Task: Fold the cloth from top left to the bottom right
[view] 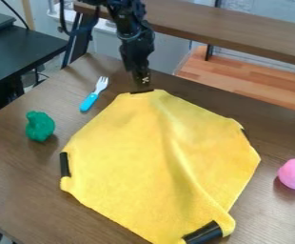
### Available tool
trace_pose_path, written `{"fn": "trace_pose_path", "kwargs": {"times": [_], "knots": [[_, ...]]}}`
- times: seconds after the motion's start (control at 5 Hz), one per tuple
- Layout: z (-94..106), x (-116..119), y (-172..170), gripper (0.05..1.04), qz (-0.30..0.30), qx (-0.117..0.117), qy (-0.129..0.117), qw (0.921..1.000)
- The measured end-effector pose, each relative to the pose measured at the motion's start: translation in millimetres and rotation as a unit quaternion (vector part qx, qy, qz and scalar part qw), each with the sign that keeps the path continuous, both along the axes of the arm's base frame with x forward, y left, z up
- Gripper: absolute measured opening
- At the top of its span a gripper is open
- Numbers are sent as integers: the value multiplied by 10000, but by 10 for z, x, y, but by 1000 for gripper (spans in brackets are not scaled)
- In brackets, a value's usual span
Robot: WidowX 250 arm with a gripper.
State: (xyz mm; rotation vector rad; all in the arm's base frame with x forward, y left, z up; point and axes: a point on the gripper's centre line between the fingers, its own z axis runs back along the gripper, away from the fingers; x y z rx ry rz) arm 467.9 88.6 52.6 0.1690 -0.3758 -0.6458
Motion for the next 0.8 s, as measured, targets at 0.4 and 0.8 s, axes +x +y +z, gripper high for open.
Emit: {"fn": "trace_pose_path", "kwargs": {"times": [0.4,0.8], "knots": [[-167,117,-68,999,-43,105,166,9998],[-233,196,-58,997,57,132,242,9996]]}}
